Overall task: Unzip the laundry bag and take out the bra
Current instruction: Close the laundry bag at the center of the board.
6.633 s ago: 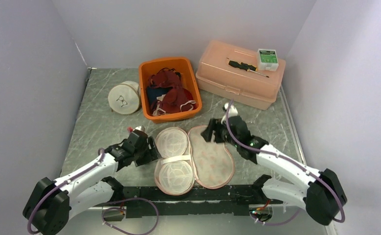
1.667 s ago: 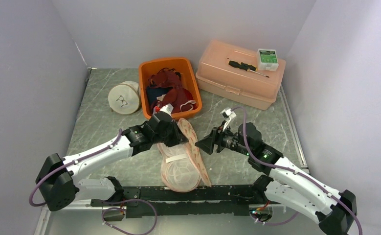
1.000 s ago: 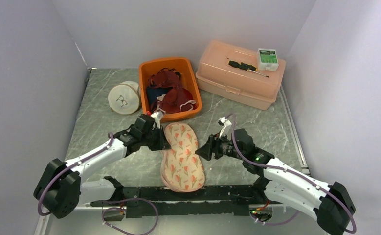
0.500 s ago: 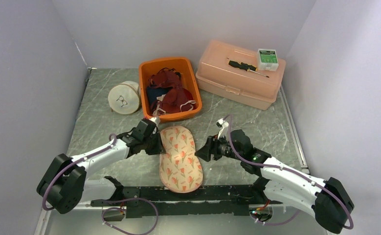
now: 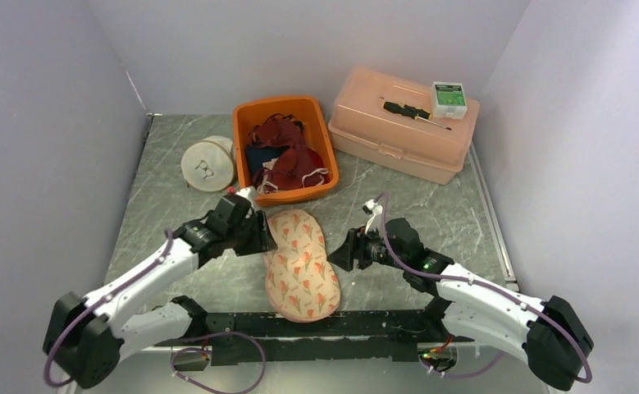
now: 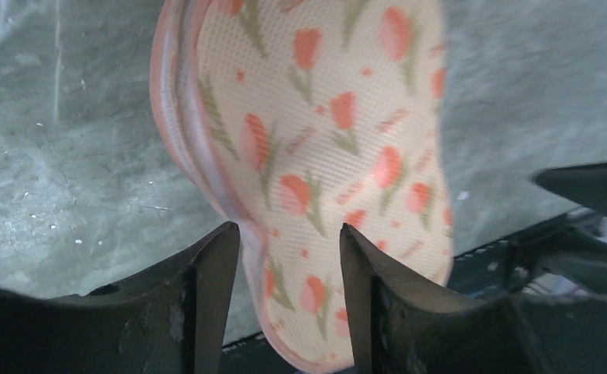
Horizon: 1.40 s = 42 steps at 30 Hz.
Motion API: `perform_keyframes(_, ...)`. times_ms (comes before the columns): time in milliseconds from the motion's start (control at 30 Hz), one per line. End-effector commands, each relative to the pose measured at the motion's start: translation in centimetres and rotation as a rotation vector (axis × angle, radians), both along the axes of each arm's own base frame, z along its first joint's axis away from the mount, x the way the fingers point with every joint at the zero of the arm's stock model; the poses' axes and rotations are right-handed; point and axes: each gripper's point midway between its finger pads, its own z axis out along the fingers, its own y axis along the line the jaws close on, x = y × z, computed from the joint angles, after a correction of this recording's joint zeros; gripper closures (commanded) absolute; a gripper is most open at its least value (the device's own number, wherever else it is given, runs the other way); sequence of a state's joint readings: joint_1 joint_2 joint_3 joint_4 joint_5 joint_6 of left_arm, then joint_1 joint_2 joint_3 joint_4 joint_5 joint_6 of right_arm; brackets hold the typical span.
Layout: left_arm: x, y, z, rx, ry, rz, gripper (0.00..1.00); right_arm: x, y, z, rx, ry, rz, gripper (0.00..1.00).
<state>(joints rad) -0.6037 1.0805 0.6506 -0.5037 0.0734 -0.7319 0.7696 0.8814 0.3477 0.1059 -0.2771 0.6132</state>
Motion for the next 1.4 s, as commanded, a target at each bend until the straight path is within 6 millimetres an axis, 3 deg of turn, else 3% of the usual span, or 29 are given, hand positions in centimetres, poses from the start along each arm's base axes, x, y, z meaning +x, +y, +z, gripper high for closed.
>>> perform_keyframes(0,-0.1,0.1,6.3,-0.089,-0.103,0.044,0.44,1.0,0.5,2.6,0.042,-0.073,-0.015,0.36)
perform_keyframes(100,0.4,-1.7,9.4,-0.256,-0.18,0.049,0.46,1.4,0.4,2.9,0.064,-0.094,-0.04,0.37)
perform_keyframes(167,1.0,-3.5,9.9,-0.37,-0.203,0.032,0.49,1.3,0.4,2.8,0.082,-0.095,-0.043,0.38)
perform_keyframes(233,1.6,-5.1,9.1,-0.447,-0.184,0.029,0.57,1.1,0.6,2.6,0.096,-0.083,-0.034,0.4)
perform_keyframes(367,2.9,-5.8,4.9,-0.443,-0.133,0.08,0.74,0.6,0.9,2.0,0.11,-0.059,-0.013,0.44)
perform_keyframes(567,2.8,-2.7,-1.8,-0.295,-0.045,0.26,0.85,-1.0,1.8,1.8,0.141,-0.049,0.075,0.47)
perform_keyframes(700,2.0,-1.2,-4.7,-0.223,-0.01,0.296,0.87,-1.9,2.4,1.0,0.113,-0.046,0.106,0.49)
perform_keyframes(833,1.7,-1.0,-5.6,-0.207,0.0,0.289,0.88,-2.3,2.9,1.1,0.104,-0.048,0.13,0.49)
perform_keyframes(967,1.4,-0.9,-4.3,-0.195,-0.019,0.248,0.88,-2.8,3.3,3.6,0.113,-0.105,0.143,0.51)
perform_keyframes(1067,1.7,-1.3,-1.0,-0.223,-0.074,0.206,0.87,-3.5,4.1,6.3,0.131,-0.171,0.173,0.53)
perform_keyframes(1133,1.7,-1.5,1.4,-0.249,-0.113,0.18,0.85,-4.0,4.9,7.0,0.124,-0.186,0.203,0.56)
perform_keyframes(1267,2.1,-0.8,4.3,-0.236,-0.176,0.185,0.8,-4.9,7.1,5.5,0.043,-0.186,0.246,0.66)
perform_keyframes(1367,2.3,0.2,3.1,-0.189,-0.18,0.226,0.79,-6.2,9.1,2.8,-0.048,-0.188,0.296,0.71)
